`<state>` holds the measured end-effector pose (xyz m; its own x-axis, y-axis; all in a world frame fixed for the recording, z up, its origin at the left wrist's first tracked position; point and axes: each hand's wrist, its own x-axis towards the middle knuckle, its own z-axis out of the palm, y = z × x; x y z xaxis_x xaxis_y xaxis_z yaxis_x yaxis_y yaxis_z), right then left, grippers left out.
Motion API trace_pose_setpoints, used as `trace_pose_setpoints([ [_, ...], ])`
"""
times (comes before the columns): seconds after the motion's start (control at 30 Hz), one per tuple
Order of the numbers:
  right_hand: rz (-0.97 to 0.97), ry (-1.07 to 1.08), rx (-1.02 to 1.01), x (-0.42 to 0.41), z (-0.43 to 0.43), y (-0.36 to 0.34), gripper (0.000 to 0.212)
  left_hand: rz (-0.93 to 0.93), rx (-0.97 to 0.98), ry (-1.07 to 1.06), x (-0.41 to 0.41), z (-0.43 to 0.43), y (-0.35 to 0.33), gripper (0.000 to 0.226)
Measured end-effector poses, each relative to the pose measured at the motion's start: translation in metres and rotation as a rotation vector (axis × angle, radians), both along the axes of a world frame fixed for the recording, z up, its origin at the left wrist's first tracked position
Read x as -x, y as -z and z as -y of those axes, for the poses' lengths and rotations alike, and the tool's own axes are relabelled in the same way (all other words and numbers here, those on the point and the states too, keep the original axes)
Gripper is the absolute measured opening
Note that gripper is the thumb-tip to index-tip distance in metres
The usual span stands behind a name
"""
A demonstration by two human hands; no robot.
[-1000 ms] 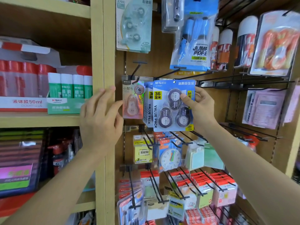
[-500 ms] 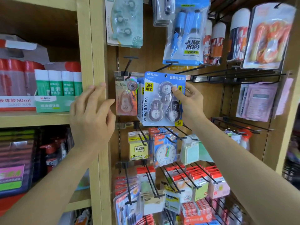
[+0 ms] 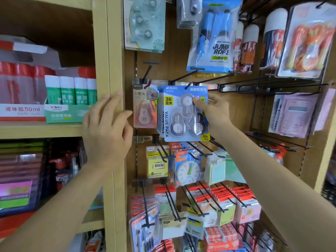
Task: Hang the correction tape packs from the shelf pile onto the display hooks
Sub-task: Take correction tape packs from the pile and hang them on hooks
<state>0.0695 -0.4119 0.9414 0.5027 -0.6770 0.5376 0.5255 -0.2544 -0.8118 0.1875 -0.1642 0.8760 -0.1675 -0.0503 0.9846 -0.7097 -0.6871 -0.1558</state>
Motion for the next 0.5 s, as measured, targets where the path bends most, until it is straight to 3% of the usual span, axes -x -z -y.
trace_pose_setpoints([
  [0.23,-0.051,0.180,0.138,-0.013,-0.001,0.000,0.029,0.004,0.000,0.000,0.001,-0.001,0.001,0.016],
  [0.37,-0.120,0.528,0.341,-0.006,-0.009,0.013,0.054,0.014,-0.003,-0.005,0.001,0.000,0.001,0.014],
  [0.5,-0.154,0.611,0.663,-0.003,-0.014,0.043,0.056,0.021,-0.005,-0.011,-0.001,-0.001,0.002,0.015],
])
